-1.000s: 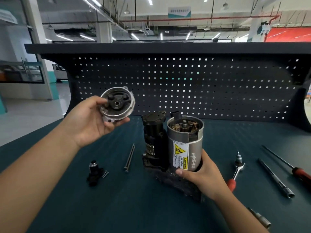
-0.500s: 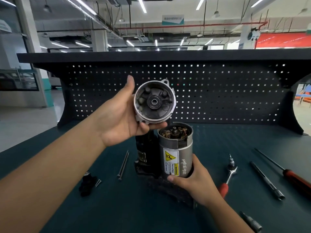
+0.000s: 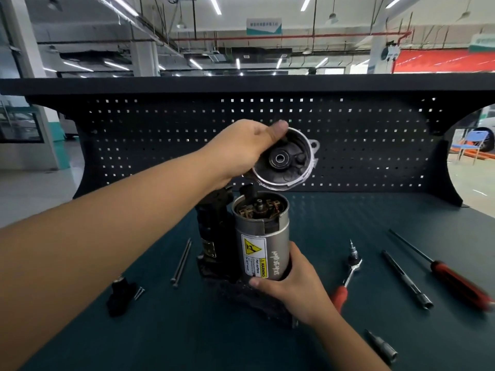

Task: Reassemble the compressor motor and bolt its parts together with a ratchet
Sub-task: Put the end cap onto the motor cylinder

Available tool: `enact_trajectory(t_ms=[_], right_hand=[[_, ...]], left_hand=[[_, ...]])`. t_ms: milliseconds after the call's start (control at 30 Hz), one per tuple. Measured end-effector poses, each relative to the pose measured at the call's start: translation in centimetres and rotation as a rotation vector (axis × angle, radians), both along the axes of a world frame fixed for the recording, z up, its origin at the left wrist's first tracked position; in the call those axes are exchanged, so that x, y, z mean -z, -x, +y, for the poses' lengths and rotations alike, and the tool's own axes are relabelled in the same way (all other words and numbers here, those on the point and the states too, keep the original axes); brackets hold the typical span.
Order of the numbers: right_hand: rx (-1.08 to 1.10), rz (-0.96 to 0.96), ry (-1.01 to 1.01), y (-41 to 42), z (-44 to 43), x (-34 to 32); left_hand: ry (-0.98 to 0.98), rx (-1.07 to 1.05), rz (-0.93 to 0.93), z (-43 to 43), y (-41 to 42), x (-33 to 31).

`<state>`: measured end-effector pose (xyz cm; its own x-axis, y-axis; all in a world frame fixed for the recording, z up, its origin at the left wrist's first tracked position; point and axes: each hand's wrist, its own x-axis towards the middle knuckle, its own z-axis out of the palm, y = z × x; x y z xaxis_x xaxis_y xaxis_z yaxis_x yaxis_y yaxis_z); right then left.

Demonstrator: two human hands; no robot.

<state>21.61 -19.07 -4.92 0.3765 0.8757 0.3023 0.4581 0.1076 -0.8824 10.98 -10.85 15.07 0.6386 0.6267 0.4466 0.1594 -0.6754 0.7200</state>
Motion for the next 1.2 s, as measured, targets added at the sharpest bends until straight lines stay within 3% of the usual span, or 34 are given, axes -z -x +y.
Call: enact_trajectory(t_ms=[167,333,467,600,733,800,933,1100,1200], right_hand=[[0.008,0.003,0.004,-0.1,0.1,0.1],[0.011,0.004,0.0,0.0,0.2,0.2],[0.005,0.005,0.0,0.0,0.2,0.2],[0.003,0.01,-0.006,0.0,0.1,0.2],[0.005,0.015,-0.011,0.1,0.1,0.1],[0.008,0.017,-0.015,0.1,0.1,0.1],[0.01,0.019,-0.014,0.1,0.1,0.1],[0.018,0.013,-0.022,0.2,0.1,0.0],[0.018,0.014,-0.024,0.2,0.1,0.0]], left_hand=[[-0.172,0.109,0.121,0.4,-1.3,-0.3],[-0.398,0.127,0.11,0.9,-0.1,-0.8],[-0.364,0.154,-0.007,1.2,1.6,1.5],[-0.379,0.151,-0.008,1.7,3.8,3.0],[-0.867,0.076,0.193,1.8,5.4,2.2],[-0.983,0.084,0.298,1.9,5.9,1.8],[-0.875,0.133,0.529,1.6,6.7,1.3],[-0.854,0.048,0.789,0.5,7.3,1.5],[-0.826,-0.016,0.826,-0.7,7.2,2.1]])
